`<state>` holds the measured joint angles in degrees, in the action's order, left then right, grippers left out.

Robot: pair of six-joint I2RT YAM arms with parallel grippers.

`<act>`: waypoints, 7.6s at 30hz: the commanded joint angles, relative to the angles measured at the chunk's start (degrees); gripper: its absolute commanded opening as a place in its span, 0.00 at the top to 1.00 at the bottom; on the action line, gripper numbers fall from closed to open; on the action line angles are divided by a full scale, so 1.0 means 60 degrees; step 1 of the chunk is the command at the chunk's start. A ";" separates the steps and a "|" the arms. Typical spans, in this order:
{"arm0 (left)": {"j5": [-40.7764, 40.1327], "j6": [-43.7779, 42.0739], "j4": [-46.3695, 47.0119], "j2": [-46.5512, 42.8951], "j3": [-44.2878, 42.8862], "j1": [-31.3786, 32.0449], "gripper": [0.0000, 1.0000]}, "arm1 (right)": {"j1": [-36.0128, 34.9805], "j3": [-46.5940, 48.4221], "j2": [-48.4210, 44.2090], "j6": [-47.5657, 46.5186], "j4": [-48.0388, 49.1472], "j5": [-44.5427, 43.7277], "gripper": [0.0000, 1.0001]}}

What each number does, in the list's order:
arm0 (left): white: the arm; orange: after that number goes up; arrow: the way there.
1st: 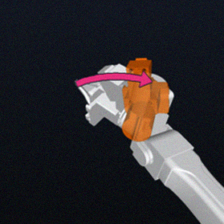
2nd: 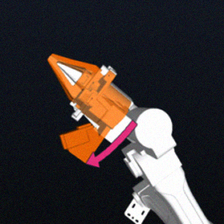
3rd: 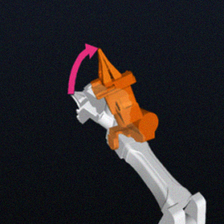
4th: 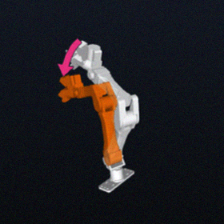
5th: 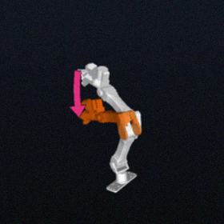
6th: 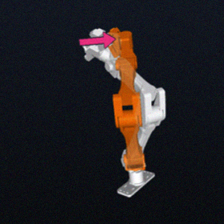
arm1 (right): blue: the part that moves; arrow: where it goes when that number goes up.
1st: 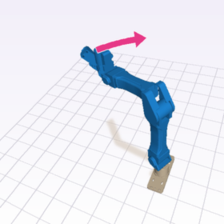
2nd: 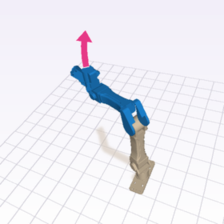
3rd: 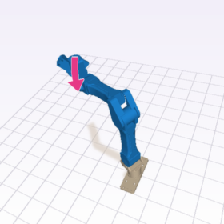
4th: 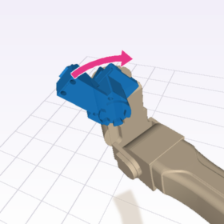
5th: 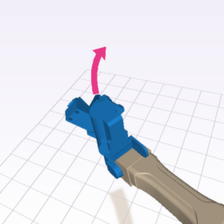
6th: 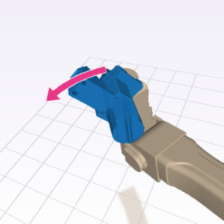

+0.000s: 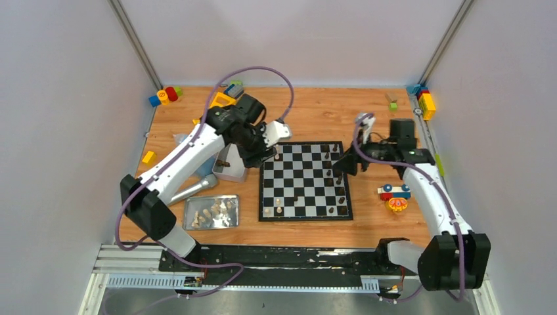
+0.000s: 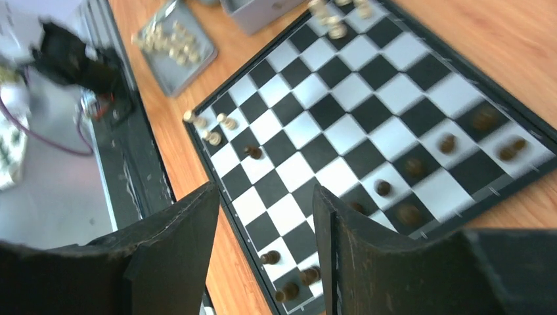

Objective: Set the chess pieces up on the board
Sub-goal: Pick up the chess piece from the chessboard, then place the chess piece on the chessboard, then move the storage box to the center of the board, then pick up the chess piece from the storage box.

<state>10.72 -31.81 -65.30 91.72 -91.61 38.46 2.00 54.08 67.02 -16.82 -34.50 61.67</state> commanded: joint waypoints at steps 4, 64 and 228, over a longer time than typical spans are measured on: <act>0.0974 0.1009 0.1397 -0.1616 0.1018 -0.1734 0.22 | -0.4241 0.0511 0.0909 -0.1541 -0.0212 -0.3755 0.44; 0.0819 0.1200 0.1748 -0.2667 0.1409 -0.2791 0.04 | -0.5450 0.0401 0.2491 -0.2697 -0.1535 -0.7260 0.98; 0.0739 -0.4124 0.3622 0.0906 0.3363 -0.3424 0.92 | -0.3407 0.1421 0.2749 -0.2295 -0.1310 -0.4758 0.55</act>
<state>8.54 -59.96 -45.10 101.71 -68.82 19.00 -18.65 61.76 85.14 -30.55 -43.83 32.03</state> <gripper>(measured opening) 0.239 0.454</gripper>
